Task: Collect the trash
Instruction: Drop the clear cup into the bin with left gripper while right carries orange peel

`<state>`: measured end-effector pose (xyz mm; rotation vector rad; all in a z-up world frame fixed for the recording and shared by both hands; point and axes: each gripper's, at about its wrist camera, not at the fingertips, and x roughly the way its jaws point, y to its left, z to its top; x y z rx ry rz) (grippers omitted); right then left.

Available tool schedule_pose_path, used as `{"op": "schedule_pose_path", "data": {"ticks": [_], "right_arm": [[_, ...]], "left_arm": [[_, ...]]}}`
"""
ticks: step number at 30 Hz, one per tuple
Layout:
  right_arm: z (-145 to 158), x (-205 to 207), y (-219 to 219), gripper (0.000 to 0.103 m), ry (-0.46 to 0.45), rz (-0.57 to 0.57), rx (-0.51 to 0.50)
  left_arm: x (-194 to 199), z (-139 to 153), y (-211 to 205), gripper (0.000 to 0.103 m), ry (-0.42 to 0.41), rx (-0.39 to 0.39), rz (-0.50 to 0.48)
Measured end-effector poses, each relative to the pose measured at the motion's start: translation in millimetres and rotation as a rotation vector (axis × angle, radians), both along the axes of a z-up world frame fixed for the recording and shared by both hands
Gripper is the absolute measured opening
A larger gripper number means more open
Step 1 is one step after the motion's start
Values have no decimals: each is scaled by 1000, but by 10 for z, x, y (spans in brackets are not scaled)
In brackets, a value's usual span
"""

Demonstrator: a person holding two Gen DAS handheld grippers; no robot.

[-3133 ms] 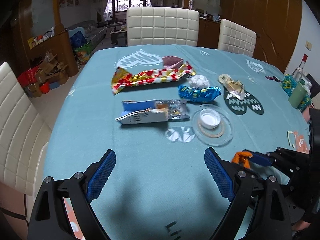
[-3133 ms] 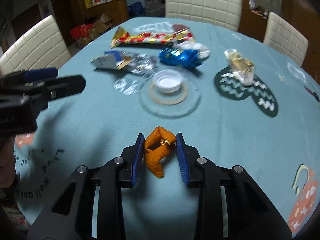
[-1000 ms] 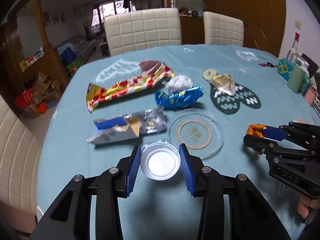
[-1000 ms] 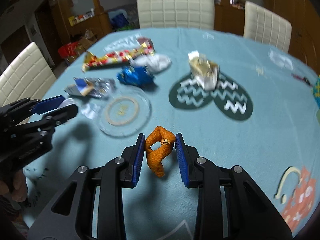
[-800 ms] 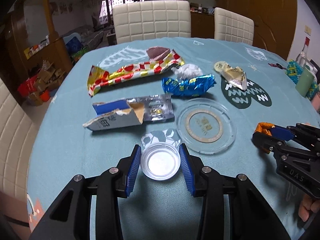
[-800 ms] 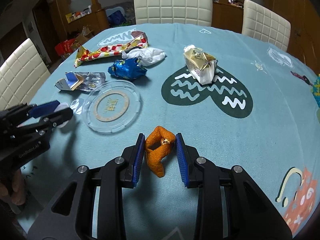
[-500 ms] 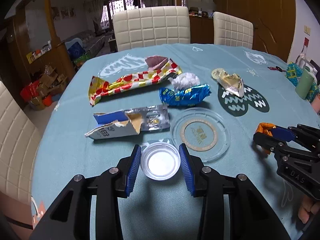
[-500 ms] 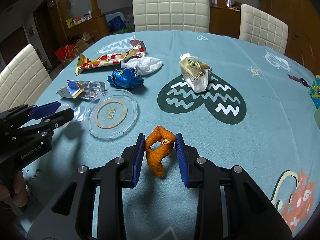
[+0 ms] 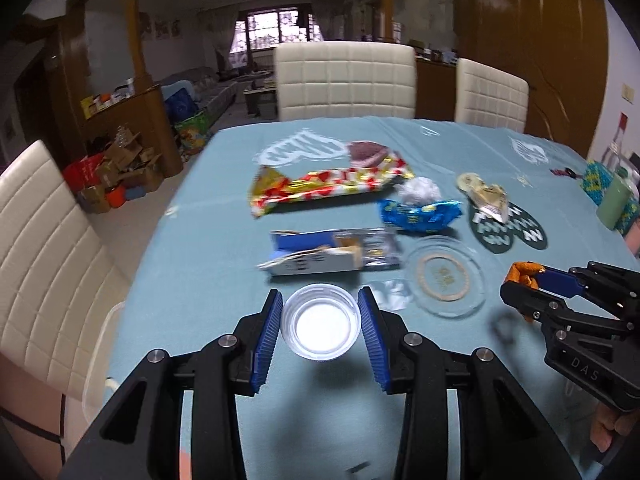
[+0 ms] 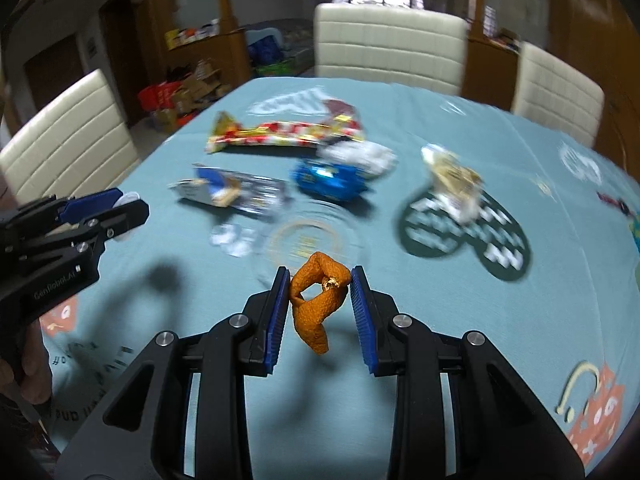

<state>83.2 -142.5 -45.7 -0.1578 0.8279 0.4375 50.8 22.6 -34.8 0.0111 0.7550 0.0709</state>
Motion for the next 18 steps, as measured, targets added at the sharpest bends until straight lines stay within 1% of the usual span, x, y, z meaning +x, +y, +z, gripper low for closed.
{"op": "schedule_pose_path", "data": {"ticks": [4, 6, 10, 14, 18], "right_arm": [[87, -32, 510, 33, -18, 89, -17], [130, -41, 777, 33, -29, 134, -21], [168, -77, 1282, 33, -40, 216, -30], [182, -102, 1773, 33, -50, 289, -43], [211, -108, 2173, 33, -59, 335, -47]], "left_arm": [[-149, 24, 498, 39, -5, 1, 92], [-242, 27, 799, 39, -7, 2, 153], [-393, -16, 1316, 39, 4, 7, 252], [-486, -105, 1765, 39, 33, 3, 323], [-514, -177, 2081, 39, 50, -17, 363]]}}
